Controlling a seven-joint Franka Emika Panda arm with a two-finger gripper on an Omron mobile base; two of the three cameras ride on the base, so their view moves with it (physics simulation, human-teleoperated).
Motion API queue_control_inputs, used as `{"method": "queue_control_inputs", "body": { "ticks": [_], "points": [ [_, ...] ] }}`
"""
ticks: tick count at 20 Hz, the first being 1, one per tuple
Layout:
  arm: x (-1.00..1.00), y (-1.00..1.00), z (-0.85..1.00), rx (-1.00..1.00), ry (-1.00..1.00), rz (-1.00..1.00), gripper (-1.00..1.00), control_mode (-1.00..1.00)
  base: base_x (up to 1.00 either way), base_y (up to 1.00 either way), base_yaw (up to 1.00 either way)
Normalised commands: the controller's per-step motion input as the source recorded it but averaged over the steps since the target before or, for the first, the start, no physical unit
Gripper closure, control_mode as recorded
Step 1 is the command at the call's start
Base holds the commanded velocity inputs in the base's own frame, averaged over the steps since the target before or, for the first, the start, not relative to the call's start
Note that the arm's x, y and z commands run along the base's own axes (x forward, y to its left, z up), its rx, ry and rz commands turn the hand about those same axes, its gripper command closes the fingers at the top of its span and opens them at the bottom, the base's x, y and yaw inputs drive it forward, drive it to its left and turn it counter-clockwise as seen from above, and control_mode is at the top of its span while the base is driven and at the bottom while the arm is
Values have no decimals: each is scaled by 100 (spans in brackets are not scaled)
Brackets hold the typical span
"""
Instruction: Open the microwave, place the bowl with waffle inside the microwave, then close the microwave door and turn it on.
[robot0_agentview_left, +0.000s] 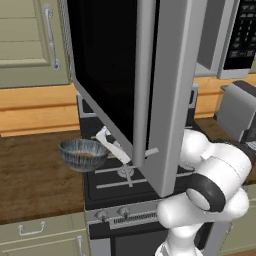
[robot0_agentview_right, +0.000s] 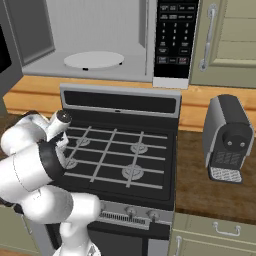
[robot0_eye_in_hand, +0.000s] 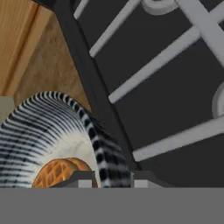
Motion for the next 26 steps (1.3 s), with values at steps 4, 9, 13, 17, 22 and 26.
{"method": "queue_control_inputs", "body": {
  "ticks": [4,9,13,17,22,26],
  "points": [
    [-40,-100,65,4,-4,-26,100,-100,0,0,0],
    [-39,-100,89,0,-2,-33,100,-100,0,0,0],
    [-40,-91,100,-2,0,-41,100,-100,0,0,0],
    [-61,-79,100,-5,-4,-39,100,-100,0,0,0],
    [-84,-65,100,-10,0,-30,100,-100,0,0,0],
    [-99,-58,100,-7,0,-17,100,-100,0,0,0]
  ]
}}
